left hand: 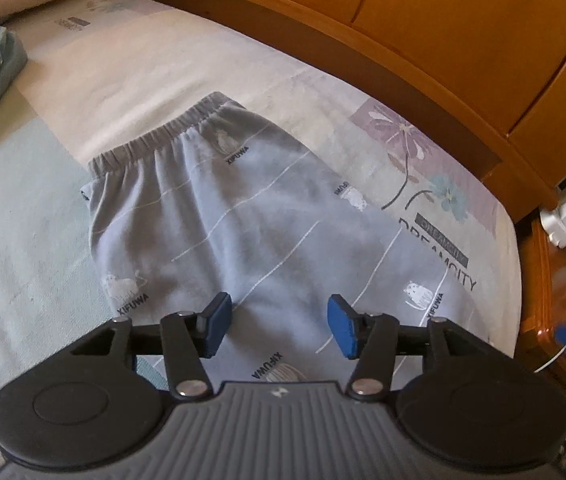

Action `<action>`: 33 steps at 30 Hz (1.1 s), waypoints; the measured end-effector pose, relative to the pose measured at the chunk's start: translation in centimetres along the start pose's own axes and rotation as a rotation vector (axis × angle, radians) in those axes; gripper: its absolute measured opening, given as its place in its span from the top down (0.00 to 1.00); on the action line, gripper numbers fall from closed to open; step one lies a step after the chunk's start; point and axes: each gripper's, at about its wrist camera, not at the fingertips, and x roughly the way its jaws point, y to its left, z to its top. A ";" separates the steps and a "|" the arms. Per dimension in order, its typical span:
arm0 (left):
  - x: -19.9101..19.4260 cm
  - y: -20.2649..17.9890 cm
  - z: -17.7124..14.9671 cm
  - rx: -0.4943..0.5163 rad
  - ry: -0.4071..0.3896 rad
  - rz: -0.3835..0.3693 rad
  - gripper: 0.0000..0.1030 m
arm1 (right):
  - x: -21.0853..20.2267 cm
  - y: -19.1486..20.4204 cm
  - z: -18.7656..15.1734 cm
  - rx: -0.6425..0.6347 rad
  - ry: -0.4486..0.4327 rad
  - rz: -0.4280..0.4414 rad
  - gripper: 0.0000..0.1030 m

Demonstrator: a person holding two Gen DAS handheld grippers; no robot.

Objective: Fold clothes
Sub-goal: 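Open both tools to release the pants flat on the bed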

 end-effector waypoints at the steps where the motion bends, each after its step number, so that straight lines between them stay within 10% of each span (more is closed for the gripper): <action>1: 0.0 -0.1 0.0 0.004 -0.001 0.001 0.44 | 0.7 0.3 0.0 -0.065 -0.002 -0.040 0.00; 10: 0.3 0.3 0.0 -0.004 0.000 -0.024 0.40 | 8.4 3.3 1.6 -0.277 0.041 -0.027 0.01; 21: 0.1 0.7 -0.3 -0.008 -0.001 -0.034 0.39 | 6.5 -3.3 4.5 -0.104 -0.111 -0.369 0.02; 27: -0.8 -0.2 -0.8 0.020 -0.008 -0.030 0.39 | 3.5 -5.3 3.7 0.002 -0.046 -0.214 0.02; 33: -2.3 -1.9 -1.6 0.062 -0.035 -0.058 0.38 | 2.0 -3.0 3.7 0.099 -0.069 0.193 0.01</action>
